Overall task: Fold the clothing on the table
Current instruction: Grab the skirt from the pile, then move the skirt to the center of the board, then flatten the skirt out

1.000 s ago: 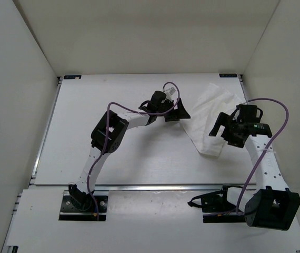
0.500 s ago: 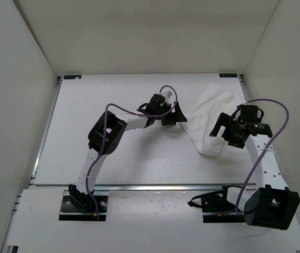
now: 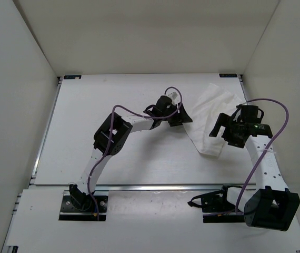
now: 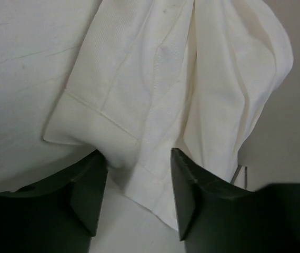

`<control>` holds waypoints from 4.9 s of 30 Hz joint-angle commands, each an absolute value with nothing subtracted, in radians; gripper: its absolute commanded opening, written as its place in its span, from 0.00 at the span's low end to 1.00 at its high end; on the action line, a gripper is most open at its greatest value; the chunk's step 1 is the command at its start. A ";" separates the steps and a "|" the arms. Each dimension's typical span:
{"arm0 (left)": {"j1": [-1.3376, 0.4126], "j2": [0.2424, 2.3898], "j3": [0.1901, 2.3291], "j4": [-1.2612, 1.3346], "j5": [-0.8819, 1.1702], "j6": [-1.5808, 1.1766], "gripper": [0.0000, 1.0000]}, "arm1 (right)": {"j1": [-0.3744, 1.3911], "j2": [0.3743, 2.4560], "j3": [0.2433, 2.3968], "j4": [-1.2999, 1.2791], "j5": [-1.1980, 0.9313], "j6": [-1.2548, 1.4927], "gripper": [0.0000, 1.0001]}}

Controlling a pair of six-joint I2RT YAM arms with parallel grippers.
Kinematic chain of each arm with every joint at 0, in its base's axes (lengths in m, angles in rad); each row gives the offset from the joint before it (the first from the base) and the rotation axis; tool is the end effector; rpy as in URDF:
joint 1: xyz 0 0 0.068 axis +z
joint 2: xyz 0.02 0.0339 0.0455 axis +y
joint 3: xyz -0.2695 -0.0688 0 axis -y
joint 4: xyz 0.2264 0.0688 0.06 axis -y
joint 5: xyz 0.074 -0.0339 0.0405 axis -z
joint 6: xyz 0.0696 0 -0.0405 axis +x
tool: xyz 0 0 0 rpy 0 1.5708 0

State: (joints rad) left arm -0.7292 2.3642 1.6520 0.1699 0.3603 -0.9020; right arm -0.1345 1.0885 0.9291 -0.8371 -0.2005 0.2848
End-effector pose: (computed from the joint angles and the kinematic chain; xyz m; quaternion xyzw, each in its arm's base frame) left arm 0.3877 -0.3793 0.1282 0.0139 0.8610 -0.4593 0.2181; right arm 0.2053 -0.0138 0.2562 0.1709 0.9392 0.1169 0.2738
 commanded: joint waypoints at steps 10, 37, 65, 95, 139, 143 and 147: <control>-0.710 2.344 1.773 0.248 0.301 -1.025 0.00 | -0.164 1.040 0.916 -0.778 -0.221 0.273 0.98; -0.596 1.856 1.792 -0.180 0.109 -0.457 0.00 | -0.175 1.017 1.052 -0.738 -0.210 0.248 0.98; -0.178 1.637 1.375 0.522 0.476 -1.549 0.00 | -0.218 1.043 1.095 -0.723 -0.196 0.235 1.00; -0.220 1.400 1.283 -0.081 0.352 -0.914 0.00 | -0.192 1.045 1.106 -0.707 -0.224 0.245 0.99; -0.163 1.187 0.623 -0.161 -0.236 -0.851 0.00 | 0.647 1.988 1.629 -0.744 -0.385 0.348 0.82; -0.135 1.201 0.635 -0.140 -0.190 -0.868 0.00 | 0.611 1.996 1.621 -0.775 -0.381 0.351 0.64; -0.112 1.213 0.640 -0.129 -0.154 -0.900 0.00 | 0.598 1.930 1.547 -0.773 -0.302 0.325 0.86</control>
